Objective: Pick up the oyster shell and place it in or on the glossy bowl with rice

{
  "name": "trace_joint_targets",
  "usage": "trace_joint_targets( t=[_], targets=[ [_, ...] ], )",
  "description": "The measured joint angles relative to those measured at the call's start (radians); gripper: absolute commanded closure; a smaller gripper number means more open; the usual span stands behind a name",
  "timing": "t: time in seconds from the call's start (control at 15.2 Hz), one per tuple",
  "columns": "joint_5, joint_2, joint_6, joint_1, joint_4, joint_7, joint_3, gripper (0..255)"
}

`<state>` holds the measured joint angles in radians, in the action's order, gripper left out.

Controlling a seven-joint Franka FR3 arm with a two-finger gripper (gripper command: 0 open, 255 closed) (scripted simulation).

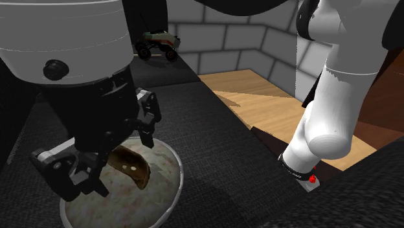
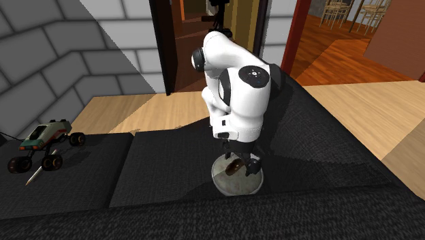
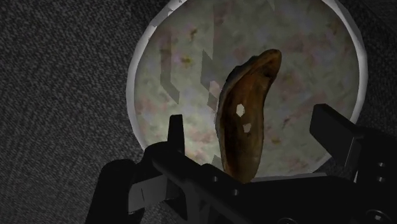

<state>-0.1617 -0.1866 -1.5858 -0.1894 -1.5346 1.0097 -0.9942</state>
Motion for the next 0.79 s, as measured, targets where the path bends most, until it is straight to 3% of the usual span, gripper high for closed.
trace_joint_targets(
  t=[0.4, 0.79],
  targets=[
    [-0.046, -0.057, 0.134, -0.056, 0.17, 0.024, 0.0, 0],
    [-0.053, -0.065, 0.152, -0.065, 0.191, 0.029, 0.0, 0]
  ],
)
